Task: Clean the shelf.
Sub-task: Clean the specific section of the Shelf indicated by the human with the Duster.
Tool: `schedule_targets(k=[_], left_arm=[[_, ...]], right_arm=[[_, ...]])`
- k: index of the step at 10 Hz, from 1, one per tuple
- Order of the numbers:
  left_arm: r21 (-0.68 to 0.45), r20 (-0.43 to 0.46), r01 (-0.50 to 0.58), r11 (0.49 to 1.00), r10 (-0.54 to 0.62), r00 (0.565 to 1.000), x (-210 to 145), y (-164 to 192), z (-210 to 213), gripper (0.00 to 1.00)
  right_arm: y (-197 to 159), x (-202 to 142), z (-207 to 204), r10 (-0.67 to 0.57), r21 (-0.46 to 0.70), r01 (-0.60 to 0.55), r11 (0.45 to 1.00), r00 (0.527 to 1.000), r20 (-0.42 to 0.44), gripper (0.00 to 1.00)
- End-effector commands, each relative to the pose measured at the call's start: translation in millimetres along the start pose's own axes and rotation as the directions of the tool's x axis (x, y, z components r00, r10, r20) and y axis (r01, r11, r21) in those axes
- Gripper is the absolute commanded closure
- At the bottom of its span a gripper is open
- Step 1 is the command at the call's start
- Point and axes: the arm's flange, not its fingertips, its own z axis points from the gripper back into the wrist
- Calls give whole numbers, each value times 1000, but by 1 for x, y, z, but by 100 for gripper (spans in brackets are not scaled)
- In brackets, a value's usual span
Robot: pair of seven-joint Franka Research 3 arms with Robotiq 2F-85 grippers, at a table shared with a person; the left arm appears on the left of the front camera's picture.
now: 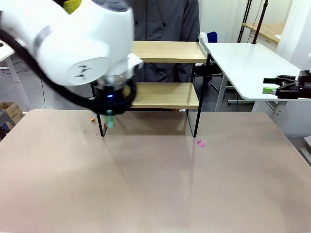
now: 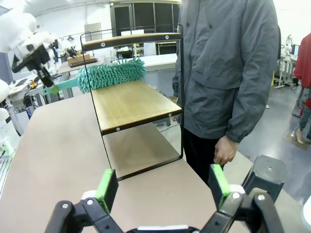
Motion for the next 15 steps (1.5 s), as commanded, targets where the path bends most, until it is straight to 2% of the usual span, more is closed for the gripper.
schedule_targets(k=[1,3,6,8,9,10,12,13,15], left_arm=[[93,34,-1,996,-2,999,-2,46,2,87],[94,115,-23,995,12,993,-4,62,22,87],[-20,165,42,999,-38,986,-12,51,58,87],[-144,160,128,981,-104,982,-16,57,87,87],[-218,161,201,955,-168,973,-18,65,101,87],[-280,170,303,911,-264,949,-21,77,117,87],[-390,174,540,746,-516,839,-27,107,144,87],[-433,186,630,645,-620,762,-30,122,150,87],[-475,186,768,430,-804,565,-41,146,157,87]], right_arm=[[0,3,-1,7,-2,-7,1000,1000,-20,0],[0,3,-1,7,-2,-7,1000,1000,-20,0],[0,3,-1,7,-2,-7,1000,1000,-20,0],[0,3,-1,7,-2,-7,1000,1000,-20,0],[0,3,-1,7,-2,-7,1000,1000,-20,0],[0,3,-1,7,-2,-7,1000,1000,-20,0],[0,3,-1,7,-2,-7,1000,1000,-20,0],[0,3,-1,7,-2,-7,1000,1000,-20,0],[0,3,-1,7,-2,-7,1000,1000,-20,0]])
